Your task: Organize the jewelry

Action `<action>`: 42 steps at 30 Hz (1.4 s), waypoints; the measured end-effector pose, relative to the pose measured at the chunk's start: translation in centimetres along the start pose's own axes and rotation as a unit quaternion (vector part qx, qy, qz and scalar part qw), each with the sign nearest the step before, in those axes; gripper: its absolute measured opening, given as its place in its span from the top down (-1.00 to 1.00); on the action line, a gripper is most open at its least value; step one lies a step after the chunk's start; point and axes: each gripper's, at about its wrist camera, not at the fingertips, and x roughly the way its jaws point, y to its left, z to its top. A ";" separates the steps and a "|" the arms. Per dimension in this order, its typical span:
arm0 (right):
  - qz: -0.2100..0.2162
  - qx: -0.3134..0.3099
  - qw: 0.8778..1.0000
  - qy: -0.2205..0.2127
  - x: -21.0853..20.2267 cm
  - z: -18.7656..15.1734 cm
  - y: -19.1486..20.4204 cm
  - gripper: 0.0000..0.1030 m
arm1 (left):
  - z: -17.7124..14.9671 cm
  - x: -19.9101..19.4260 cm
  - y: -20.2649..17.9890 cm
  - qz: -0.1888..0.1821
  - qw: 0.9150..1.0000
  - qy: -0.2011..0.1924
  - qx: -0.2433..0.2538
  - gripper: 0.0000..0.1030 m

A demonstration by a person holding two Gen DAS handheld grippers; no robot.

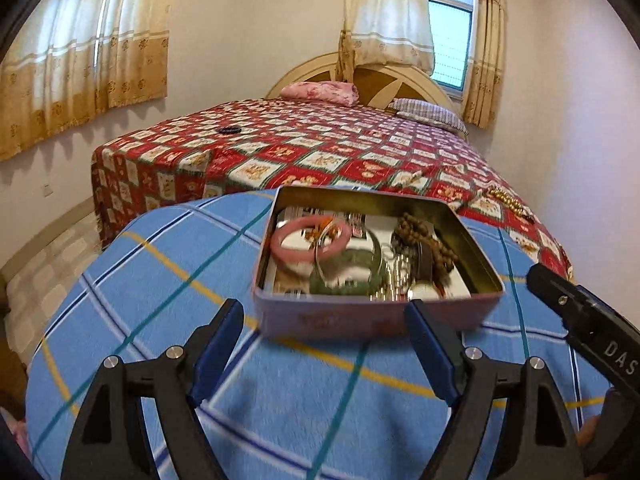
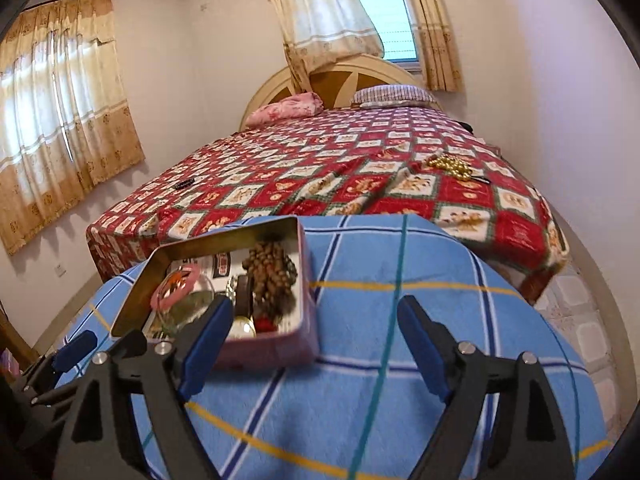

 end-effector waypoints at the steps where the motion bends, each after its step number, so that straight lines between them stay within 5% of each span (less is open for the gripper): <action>1: 0.000 0.003 1.000 0.000 -0.4 -0.2 -0.1 -0.72 | -0.3 -0.3 -0.2 0.008 1.000 0.003 0.002 -0.60; 10: 0.005 -0.005 1.000 -0.003 -4.9 -2.0 0.0 -0.78 | -2.4 -4.4 -0.6 0.104 0.995 0.004 0.009 -0.61; 16: 0.012 -0.021 0.999 -0.024 -8.0 -2.1 0.7 -0.85 | -2.8 -7.4 -0.5 0.114 0.993 -0.003 0.007 -0.61; 28: 0.010 -0.026 0.992 -0.122 -15.5 0.1 2.0 -1.00 | -0.6 -14.4 -1.3 0.122 0.989 -0.078 0.017 -0.62; 42: 0.014 -0.032 0.986 -0.166 -18.0 0.6 3.0 -1.00 | 0.1 -17.1 -2.1 0.118 0.986 -0.113 0.020 -0.69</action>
